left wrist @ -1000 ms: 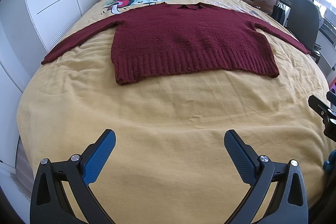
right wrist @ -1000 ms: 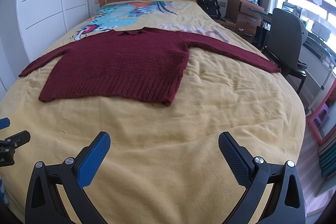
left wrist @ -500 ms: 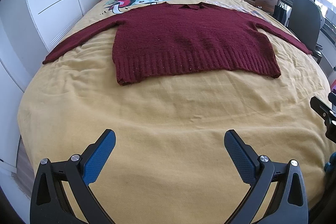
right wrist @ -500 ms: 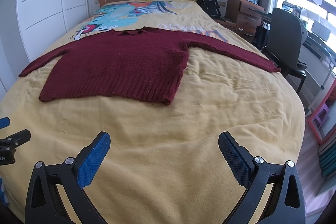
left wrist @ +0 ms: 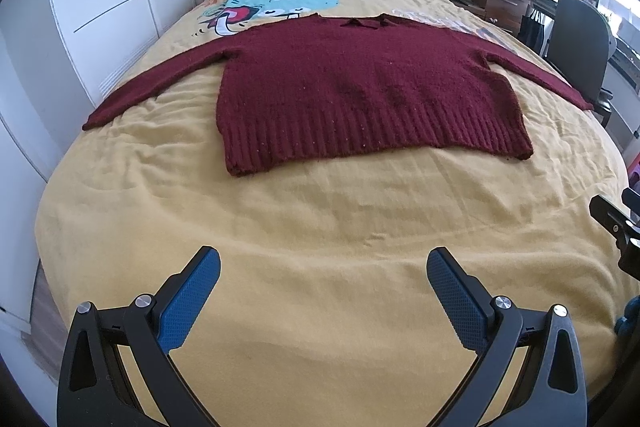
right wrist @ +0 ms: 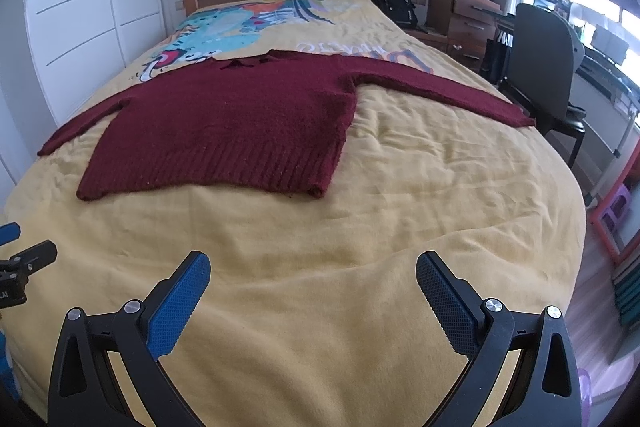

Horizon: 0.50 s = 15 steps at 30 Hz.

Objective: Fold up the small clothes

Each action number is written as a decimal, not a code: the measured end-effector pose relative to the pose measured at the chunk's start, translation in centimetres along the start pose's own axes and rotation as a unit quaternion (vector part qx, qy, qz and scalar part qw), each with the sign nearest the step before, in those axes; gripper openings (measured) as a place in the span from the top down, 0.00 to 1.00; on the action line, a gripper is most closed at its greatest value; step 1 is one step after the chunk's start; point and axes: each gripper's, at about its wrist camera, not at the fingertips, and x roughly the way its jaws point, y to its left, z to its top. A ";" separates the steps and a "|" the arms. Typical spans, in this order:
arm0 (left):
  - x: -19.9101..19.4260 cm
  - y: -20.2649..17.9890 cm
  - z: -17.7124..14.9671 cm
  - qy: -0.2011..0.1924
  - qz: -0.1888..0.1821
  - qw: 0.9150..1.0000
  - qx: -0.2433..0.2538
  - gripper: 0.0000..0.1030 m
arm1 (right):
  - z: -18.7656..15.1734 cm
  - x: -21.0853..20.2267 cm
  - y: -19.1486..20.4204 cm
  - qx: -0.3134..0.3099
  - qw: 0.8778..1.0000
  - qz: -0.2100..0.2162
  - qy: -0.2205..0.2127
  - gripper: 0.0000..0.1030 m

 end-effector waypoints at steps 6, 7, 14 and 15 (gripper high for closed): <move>0.2 0.6 0.2 0.007 -0.008 1.000 -0.006 0.01 | 0.1 0.4 0.1 0.003 1.000 0.002 0.015 0.00; 0.2 0.7 0.3 0.009 -0.007 1.000 -0.008 0.02 | 0.2 0.5 0.0 0.005 1.000 0.004 0.018 0.00; 0.2 2.1 1.6 0.009 0.006 1.000 -0.021 0.02 | 1.3 1.0 -1.2 0.026 0.999 0.011 0.038 0.00; 0.2 2.4 2.0 0.008 0.007 1.000 -0.023 0.02 | 1.5 1.1 -1.5 0.030 0.999 0.010 0.039 0.00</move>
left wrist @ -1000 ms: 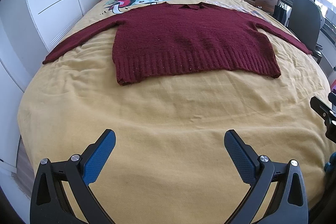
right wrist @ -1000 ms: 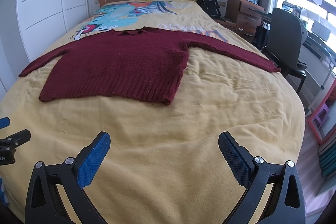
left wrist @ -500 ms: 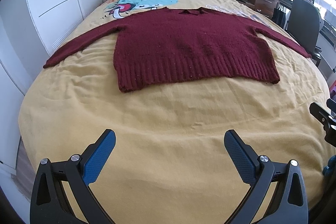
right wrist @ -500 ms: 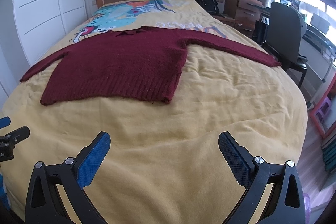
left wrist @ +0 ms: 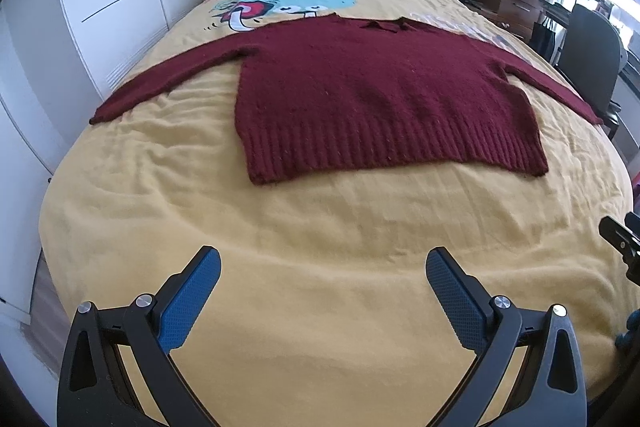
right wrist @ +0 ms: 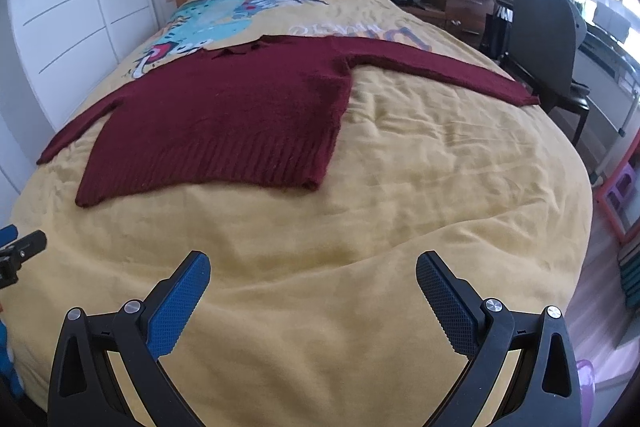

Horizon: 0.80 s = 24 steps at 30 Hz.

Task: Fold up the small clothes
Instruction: 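Move the right tool to the cuff of the sleeve nearest it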

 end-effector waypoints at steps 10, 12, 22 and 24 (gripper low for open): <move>0.9 2.4 4.2 0.005 0.018 1.000 -0.020 0.02 | 4.4 2.0 -5.8 0.069 0.997 -0.019 -0.001 0.00; 1.3 2.9 5.2 0.006 0.024 0.999 -0.023 0.02 | 5.6 2.8 -7.7 0.087 0.996 -0.027 -0.004 0.00; 3.8 4.6 9.1 0.012 0.045 0.997 -0.063 0.02 | 12.0 8.1 -16.2 0.145 0.987 -0.059 -0.021 0.00; 4.4 4.7 9.8 0.017 0.054 0.996 -0.069 0.02 | 13.0 9.7 -18.0 0.160 0.985 -0.061 -0.015 0.00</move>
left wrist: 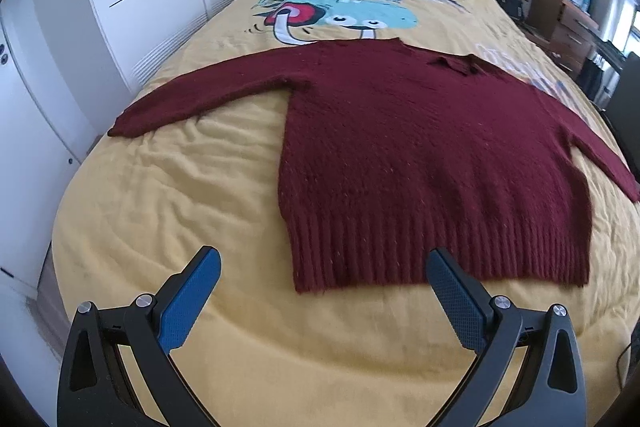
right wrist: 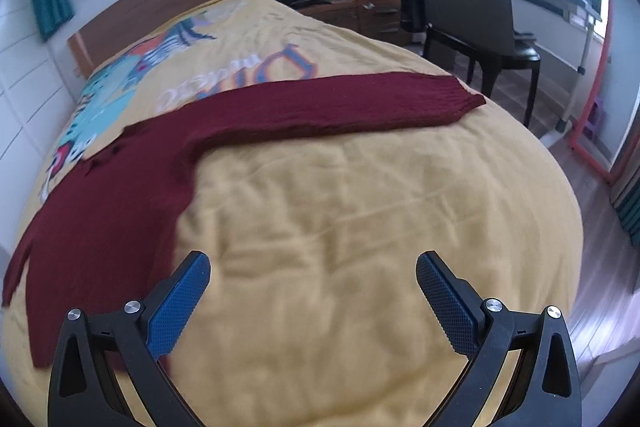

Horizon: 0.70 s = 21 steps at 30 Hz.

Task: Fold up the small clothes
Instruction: 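Move the right tool to the cuff of the sleeve nearest it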

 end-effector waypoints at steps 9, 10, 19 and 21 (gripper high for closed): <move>2.8 0.1 2.3 0.030 0.022 0.998 -0.041 0.02 | 4.5 8.0 -6.5 0.088 0.995 -0.017 0.035 0.00; 3.0 0.2 2.4 0.031 0.025 0.998 -0.043 0.02 | 4.8 8.5 -6.9 0.093 0.995 -0.018 0.036 0.00; 5.1 -0.1 3.3 0.049 0.046 0.996 -0.050 0.02 | 7.9 13.3 -10.5 0.107 0.993 -0.031 0.049 0.00; 5.6 0.1 3.4 0.051 0.050 0.996 -0.053 0.02 | 8.5 14.0 -11.2 0.114 0.992 -0.031 0.047 0.01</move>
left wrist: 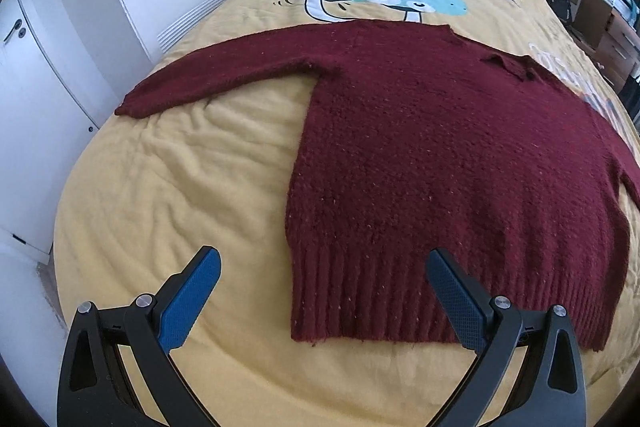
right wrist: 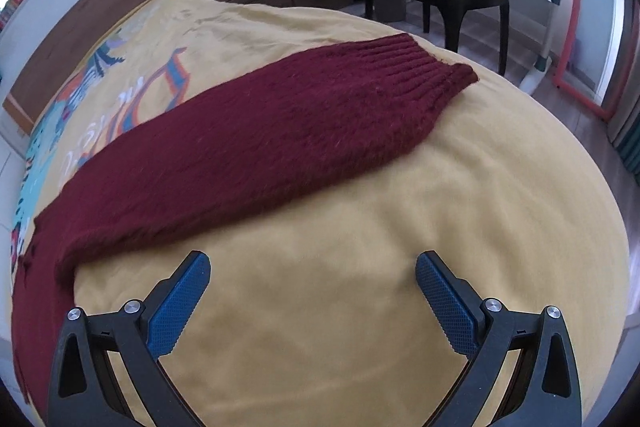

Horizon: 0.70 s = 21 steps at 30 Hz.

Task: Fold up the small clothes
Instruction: 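Move the right tool to the cuff of the sleeve nearest it, then close the right tool on the sleeve cuff and lift it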

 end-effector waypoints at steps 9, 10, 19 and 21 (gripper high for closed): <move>1.7 -0.2 0.1 0.015 0.012 1.000 0.000 0.02 | 3.8 2.4 -2.6 0.056 0.998 0.018 -0.009 0.24; 1.8 -0.2 0.0 0.016 0.012 1.000 0.001 0.02 | 4.2 2.6 -2.8 0.061 0.998 0.018 -0.010 0.25; 2.8 -0.3 -0.3 0.026 0.015 1.000 0.005 0.02 | 6.9 4.0 -4.8 0.116 0.992 0.038 -0.017 0.44; 2.8 -0.3 -0.3 0.026 0.017 1.000 0.007 0.02 | 7.3 4.2 -5.3 0.130 0.990 0.049 -0.020 0.55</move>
